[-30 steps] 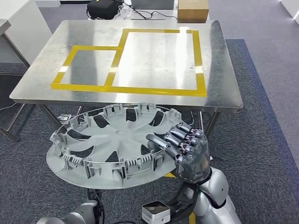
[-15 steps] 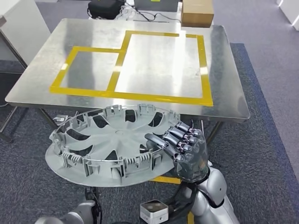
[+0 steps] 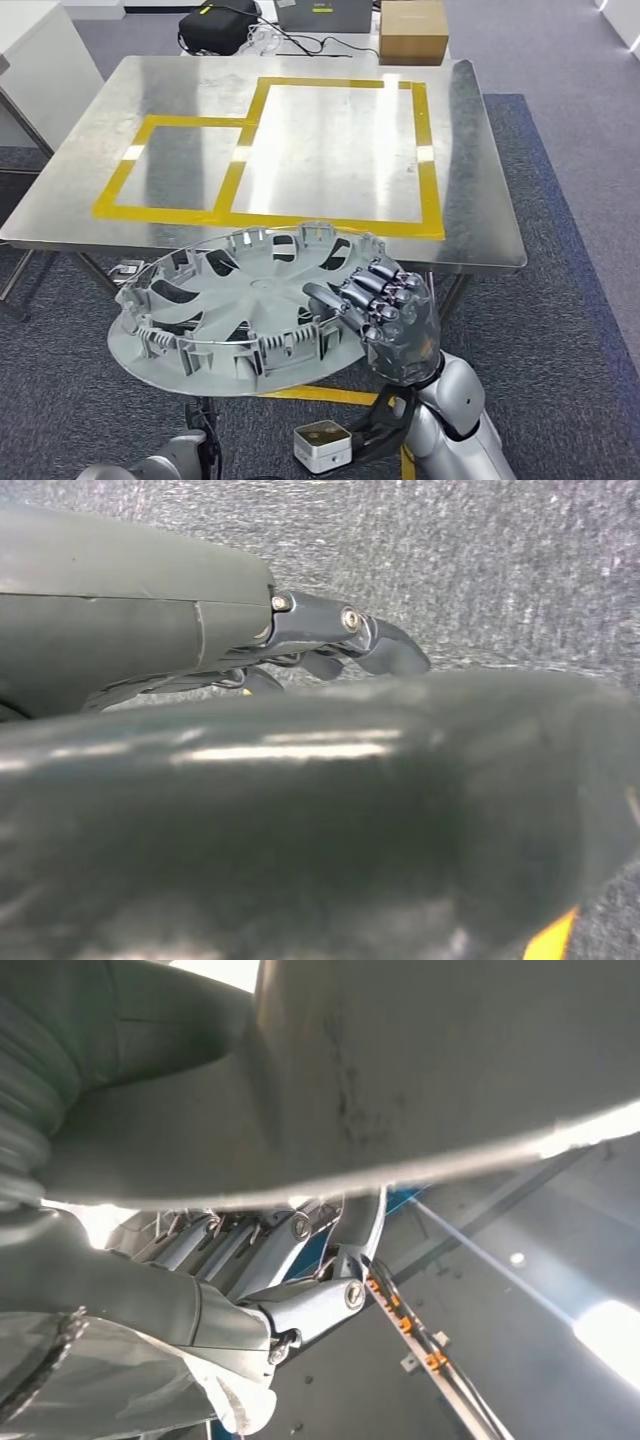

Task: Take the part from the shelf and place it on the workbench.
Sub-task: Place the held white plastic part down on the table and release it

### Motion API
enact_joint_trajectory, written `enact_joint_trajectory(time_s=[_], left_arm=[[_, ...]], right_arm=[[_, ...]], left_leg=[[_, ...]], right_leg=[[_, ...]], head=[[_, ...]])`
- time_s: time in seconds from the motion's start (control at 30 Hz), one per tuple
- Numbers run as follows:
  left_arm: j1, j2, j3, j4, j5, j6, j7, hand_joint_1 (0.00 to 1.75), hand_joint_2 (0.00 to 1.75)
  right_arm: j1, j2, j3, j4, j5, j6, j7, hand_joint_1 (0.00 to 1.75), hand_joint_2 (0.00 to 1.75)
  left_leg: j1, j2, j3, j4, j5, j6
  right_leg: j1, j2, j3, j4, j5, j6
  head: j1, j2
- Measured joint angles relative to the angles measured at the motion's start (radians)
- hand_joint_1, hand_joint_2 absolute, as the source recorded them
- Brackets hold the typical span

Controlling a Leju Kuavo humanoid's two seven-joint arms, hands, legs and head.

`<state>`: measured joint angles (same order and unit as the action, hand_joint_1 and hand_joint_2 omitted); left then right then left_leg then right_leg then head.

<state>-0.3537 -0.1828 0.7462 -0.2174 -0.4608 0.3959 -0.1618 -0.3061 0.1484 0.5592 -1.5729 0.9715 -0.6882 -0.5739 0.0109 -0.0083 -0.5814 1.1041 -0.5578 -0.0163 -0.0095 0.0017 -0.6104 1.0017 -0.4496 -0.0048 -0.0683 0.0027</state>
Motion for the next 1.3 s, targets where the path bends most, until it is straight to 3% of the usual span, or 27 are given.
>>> enact_joint_trajectory(time_s=[0.07, 0.1, 0.13, 0.17, 0.23, 0.27, 0.33, 0.43, 0.5, 0.57, 0.6, 0.63, 0.67, 0.73, 0.8, 0.97, 1.0, 1.07, 1.13, 1.17, 1.2, 1.27, 1.3], left_arm=[[0.002, 0.001, 0.000, 0.000, 0.000, -0.001, 0.002, 0.00, 0.00], [0.004, 0.001, 0.000, 0.000, 0.000, -0.002, 0.003, 0.00, 0.00], [0.006, 0.002, 0.000, 0.000, 0.000, -0.002, 0.004, 0.00, 0.00], [0.006, 0.002, 0.000, 0.000, -0.001, -0.002, 0.005, 0.00, 0.00], [0.006, 0.003, 0.000, 0.000, -0.002, -0.003, 0.005, 0.00, 0.00], [0.005, 0.003, 0.000, 0.000, -0.002, -0.004, 0.005, 0.00, 0.00], [0.003, 0.002, 0.000, 0.000, -0.006, -0.005, 0.005, 0.00, 0.00], [0.001, 0.002, 0.000, 0.000, -0.010, -0.005, 0.006, 0.00, 0.00], [0.000, 0.001, 0.000, 0.000, -0.011, -0.005, 0.006, 0.00, 0.00], [-0.001, 0.000, 0.000, 0.000, -0.012, -0.006, 0.006, 0.00, 0.00], [0.000, 0.000, 0.000, 0.000, -0.013, -0.006, 0.006, 0.00, 0.00], [0.000, -0.001, 0.000, 0.000, -0.014, -0.006, 0.007, 0.00, 0.00], [0.001, -0.001, 0.001, 0.000, -0.015, -0.006, 0.007, 0.00, 0.00], [0.001, -0.002, 0.001, 0.000, -0.017, -0.006, 0.007, 0.00, 0.00], [-0.001, -0.002, 0.002, 0.000, -0.020, -0.008, 0.007, 0.00, 0.00], [-0.004, -0.005, 0.004, -0.001, -0.027, -0.011, 0.013, 0.00, 0.00], [-0.005, -0.006, 0.005, -0.001, -0.027, -0.011, 0.014, 0.00, 0.00], [-0.004, -0.005, 0.006, -0.001, -0.029, -0.011, 0.015, 0.00, 0.00], [-0.001, -0.005, 0.009, -0.001, -0.031, -0.011, 0.017, 0.00, 0.00], [-0.001, -0.005, 0.011, -0.001, -0.033, -0.012, 0.017, 0.00, 0.00], [-0.001, -0.005, 0.013, -0.001, -0.034, -0.013, 0.017, 0.00, 0.00], [-0.002, -0.005, 0.015, -0.001, -0.036, -0.021, 0.017, 0.00, 0.00], [-0.003, -0.005, 0.016, -0.001, -0.036, -0.025, 0.017, 0.00, 0.00]], right_arm=[[-0.007, 0.000, 0.000, 0.004, 0.013, 0.000, 0.007, 1.75, 1.75], [-0.010, 0.000, 0.000, 0.007, 0.019, 0.000, 0.012, 1.75, 1.75], [-0.012, 0.000, 0.000, 0.009, 0.023, 0.000, 0.015, 1.75, 1.75], [-0.015, 0.000, 0.000, 0.011, 0.027, 0.000, 0.018, 1.75, 1.75], [-0.020, 0.000, 0.000, 0.015, 0.035, 0.000, 0.021, 1.75, 1.75], [-0.024, 0.000, 0.000, 0.017, 0.042, 0.000, 0.026, 1.75, 1.75], [-0.036, 0.000, 0.000, 0.022, 0.060, 0.000, 0.042, 1.75, 1.75], [-0.054, 0.000, 0.001, 0.031, 0.097, 0.000, 0.063, 1.75, 1.75], [-0.065, 0.000, 0.000, 0.041, 0.125, -0.001, 0.073, 1.75, 1.75], [-0.070, -0.001, -0.004, 0.058, 0.155, -0.001, 0.083, 1.75, 1.75], [-0.070, -0.001, -0.008, 0.069, 0.170, -0.001, 0.087, 1.75, 1.75], [-0.071, -0.001, -0.013, 0.082, 0.185, -0.001, 0.091, 1.75, 1.75], [-0.071, -0.001, -0.018, 0.094, 0.197, -0.001, 0.095, 1.75, 1.75], [-0.074, -0.001, -0.028, 0.114, 0.217, -0.001, 0.104, 1.75, 1.75], [-0.082, -0.001, -0.039, 0.136, 0.235, -0.001, 0.112, 1.75, 1.75], [-0.096, -0.001, -0.075, 0.187, 0.264, -0.001, 0.123, 1.75, 1.75], [-0.097, 0.000, -0.078, 0.194, 0.266, -0.001, 0.123, 1.75, 1.75], [-0.097, 0.000, -0.084, 0.210, 0.278, -0.001, 0.128, 1.75, 1.75], [-0.098, 0.000, -0.095, 0.234, 0.298, -0.001, 0.139, 1.75, 1.75], [-0.100, 0.000, -0.104, 0.251, 0.311, -0.001, 0.147, 1.75, 1.75], [-0.104, 0.000, -0.115, 0.270, 0.325, -0.001, 0.155, 1.75, 1.75], [-0.119, 0.000, -0.142, 0.318, 0.352, -0.002, 0.170, 1.75, 1.75], [-0.127, 0.000, -0.160, 0.344, 0.363, -0.003, 0.172, 1.75, 1.75]], left_leg=[[0.002, 0.000, -0.078, 0.134, -0.043, -0.008], [0.003, 0.000, -0.111, 0.181, -0.048, -0.010], [0.004, 0.000, -0.130, 0.194, -0.032, -0.012], [0.005, 0.000, -0.130, 0.170, 0.003, -0.012], [0.006, 0.001, -0.090, 0.047, 0.094, -0.009], [0.005, 0.001, -0.066, -0.012, 0.119, -0.006], [0.001, 0.002, -0.044, -0.066, 0.122, 0.005], [0.002, 0.002, -0.036, -0.081, 0.111, 0.025], [0.006, 0.001, -0.026, -0.087, 0.108, 0.038], [0.005, 0.002, -0.020, -0.087, 0.101, 0.045], [0.004, 0.001, -0.016, -0.086, 0.097, 0.047], [0.004, 0.001, -0.011, -0.086, 0.091, 0.048], [0.004, 0.000, -0.003, -0.086, 0.085, 0.047], [0.004, -0.003, 0.017, -0.086, 0.070, 0.043], [0.000, -0.004, 0.028, -0.086, 0.056, 0.033], [-0.001, 0.000, 0.028, -0.066, 0.031, 0.006], [0.000, 0.000, 0.009, -0.026, 0.013, 0.000], [0.002, 0.000, -0.061, 0.102, -0.033, -0.007], [0.002, 0.000, -0.127, 0.194, -0.044, -0.010], [0.002, 0.000, -0.137, 0.188, -0.018, -0.009], [0.002, 0.000, -0.130, 0.145, 0.027, -0.006], [0.000, 0.000, -0.089, 0.015, 0.116, 0.001], [-0.002, 0.001, -0.071, -0.035, 0.134, 0.007]], right_leg=[[0.000, -0.001, 0.010, 0.000, -0.010, -0.006], [0.000, 0.000, 0.016, 0.001, -0.015, -0.006], [0.000, 0.001, 0.022, 0.001, -0.021, -0.006], [0.000, 0.002, 0.031, 0.002, -0.027, -0.004], [0.000, 0.003, 0.050, 0.002, -0.042, 0.001], [0.002, 0.004, 0.056, 0.003, -0.048, 0.006], [0.006, 0.005, 0.057, 0.002, -0.055, 0.016], [0.006, 0.002, 0.051, 0.006, -0.065, 0.032], [0.005, 0.001, 0.012, 0.076, -0.095, 0.041], [0.004, 0.001, -0.072, 0.213, -0.135, 0.045], [0.004, 0.001, -0.114, 0.270, -0.142, 0.046], [0.004, 0.001, -0.141, 0.293, -0.130, 0.046], [0.004, 0.001, -0.148, 0.277, -0.100, 0.045], [0.004, 0.000, -0.109, 0.152, -0.008, 0.040], [0.006, -0.001, -0.057, 0.042, 0.033, 0.034], [0.003, 0.002, -0.024, 0.008, 0.010, 0.009], [0.001, 0.001, -0.017, 0.006, 0.006, 0.004], [0.001, 0.000, -0.005, 0.006, -0.003, -0.003], [0.001, 0.001, 0.006, 0.006, -0.013, -0.005], [0.001, 0.003, 0.014, 0.007, -0.018, -0.004], [0.001, 0.004, 0.023, 0.007, -0.025, -0.003], [0.003, 0.005, 0.038, 0.007, -0.037, 0.003], [0.004, 0.006, 0.041, 0.007, -0.042, 0.007]], head=[[-0.002, 0.000], [-0.002, 0.000], [-0.002, 0.000], [-0.002, 0.000], [-0.001, 0.000], [-0.001, 0.000], [0.000, 0.000], [0.001, 0.000], [0.004, 0.000], [0.007, 0.000], [0.007, 0.000], [0.007, 0.000], [0.007, 0.000], [0.007, 0.000], [0.008, 0.000], [0.004, 0.000], [0.003, 0.000], [0.001, 0.000], [0.001, 0.000], [0.001, 0.000], [0.001, 0.000], [0.002, 0.000], [0.002, 0.000]])
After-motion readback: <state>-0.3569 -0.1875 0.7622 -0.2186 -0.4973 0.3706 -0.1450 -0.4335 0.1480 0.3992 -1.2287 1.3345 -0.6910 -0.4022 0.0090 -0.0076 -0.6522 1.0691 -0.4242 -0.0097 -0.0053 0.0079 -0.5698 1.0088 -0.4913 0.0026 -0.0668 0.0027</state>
